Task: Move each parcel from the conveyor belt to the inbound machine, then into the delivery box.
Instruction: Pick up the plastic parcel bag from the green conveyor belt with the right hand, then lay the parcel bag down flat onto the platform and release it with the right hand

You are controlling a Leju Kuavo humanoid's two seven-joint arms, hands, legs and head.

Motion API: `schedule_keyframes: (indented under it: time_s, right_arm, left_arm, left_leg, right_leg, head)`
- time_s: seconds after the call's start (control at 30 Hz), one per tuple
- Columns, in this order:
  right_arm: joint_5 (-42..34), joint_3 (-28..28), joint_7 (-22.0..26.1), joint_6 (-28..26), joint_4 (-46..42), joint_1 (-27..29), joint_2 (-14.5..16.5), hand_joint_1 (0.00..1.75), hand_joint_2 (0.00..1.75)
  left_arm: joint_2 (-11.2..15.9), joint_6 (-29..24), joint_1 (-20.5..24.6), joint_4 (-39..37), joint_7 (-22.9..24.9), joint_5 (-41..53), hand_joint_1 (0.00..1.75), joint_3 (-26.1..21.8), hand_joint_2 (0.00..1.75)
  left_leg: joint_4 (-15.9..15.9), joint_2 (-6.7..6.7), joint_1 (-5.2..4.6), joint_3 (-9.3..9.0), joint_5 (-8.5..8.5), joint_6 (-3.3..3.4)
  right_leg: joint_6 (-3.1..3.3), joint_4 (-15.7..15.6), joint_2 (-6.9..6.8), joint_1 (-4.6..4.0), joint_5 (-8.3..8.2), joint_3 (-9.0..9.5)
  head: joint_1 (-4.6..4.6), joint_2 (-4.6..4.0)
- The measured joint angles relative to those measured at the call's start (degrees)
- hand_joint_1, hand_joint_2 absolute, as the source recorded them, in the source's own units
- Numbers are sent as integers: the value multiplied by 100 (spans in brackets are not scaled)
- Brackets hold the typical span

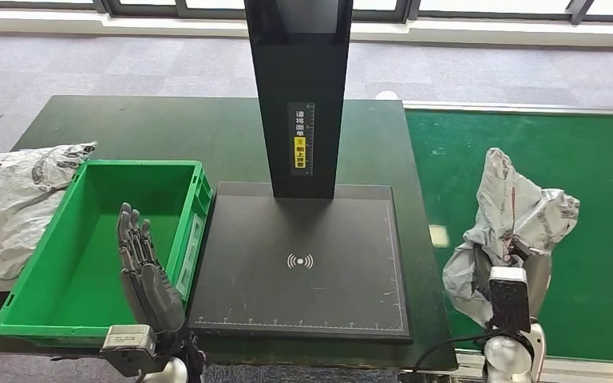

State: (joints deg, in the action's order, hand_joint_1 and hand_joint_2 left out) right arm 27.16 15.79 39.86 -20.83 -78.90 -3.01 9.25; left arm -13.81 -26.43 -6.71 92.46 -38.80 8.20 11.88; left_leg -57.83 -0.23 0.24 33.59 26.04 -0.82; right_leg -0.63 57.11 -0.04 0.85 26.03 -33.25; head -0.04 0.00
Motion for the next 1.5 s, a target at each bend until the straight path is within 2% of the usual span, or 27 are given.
schedule_keyframes:
  time_s: [0.17, 0.33, 0.43, 0.57, 0.7, 0.93, 1.07, 1.2, 1.37, 1.5]
  right_arm:
    - [-68, -1303, 40, 277, -674, 181, 131, 175, 175]
    - [-179, -1850, 34, 353, -923, 202, 170, 175, 175]
    - [-198, -2337, 13, 739, -757, -20, 283, 175, 175]
    - [-284, -3122, -115, 976, 110, -525, 562, 175, 175]
    - [-365, -3317, -202, 1005, 988, -789, 717, 175, 175]
    - [-215, -3300, -431, 1037, 1844, -950, 770, 174, 175]
    - [-162, -3230, -526, 1024, 2213, -1060, 799, 0, 175]
    - [-27, -3082, -570, 816, 2729, -1217, 836, 0, 175]
    - [-282, -2887, -289, 1280, 3137, -1307, 883, 0, 175]
    - [-313, -2793, -169, 1376, 3255, -1325, 910, 0, 175]
  left_arm:
    - [-17, 154, 290, -280, 0, -7, 0, 11, 0]
    - [-19, 175, 361, -421, 0, -8, 0, 13, 0]
    - [-24, 189, 485, -532, 0, -38, 0, 48, 0]
    - [-24, 160, 583, -633, 1, -75, 0, 146, 0]
    - [-24, 114, 594, -667, 8, -80, 0, 193, 0]
    - [-24, 77, 605, -667, 22, 3, 0, 253, 0]
    - [-24, 64, 606, -657, 31, 20, 0, 258, 0]
    - [-24, -4, 601, -600, 40, 21, 0, 263, 0]
    - [-24, -95, 598, -571, 51, 19, 0, 264, 0]
    - [-24, -131, 598, -571, 54, 17, 0, 267, 0]
  left_leg:
    - [0, 20, 3, -10, -5, -8]
    - [0, 14, 5, -5, -7, -9]
    - [1, 33, 5, 0, -7, -10]
    - [1, 42, 10, -8, -13, -18]
    - [1, 26, 15, -4, -17, -22]
    - [1, 26, 14, -2, -15, -22]
    - [1, 27, 14, -1, -15, -23]
    - [1, 27, 15, -2, -16, -23]
    - [1, 27, 15, -2, -16, -23]
    - [1, 27, 15, -1, -16, -23]
  right_leg:
    - [3, 1, 17, -2, -2, -4]
    - [3, 4, 12, -3, -2, -1]
    - [9, 5, 26, -3, -8, -10]
    - [18, 5, 31, -10, -13, -15]
    - [19, 7, 21, -15, -13, -11]
    - [19, 5, 23, -13, -13, -14]
    - [19, 5, 24, -14, -13, -16]
    - [19, 6, 24, -15, -13, -16]
    - [19, 6, 24, -15, -13, -16]
    - [19, 6, 24, -14, -13, -16]
  head:
    - [0, 0]
    - [1, 0]
    - [1, 0]
    - [0, 0]
    - [0, 0]
    - [0, 0]
    - [0, 0]
    - [0, 0]
    - [0, 0]
    - [0, 0]
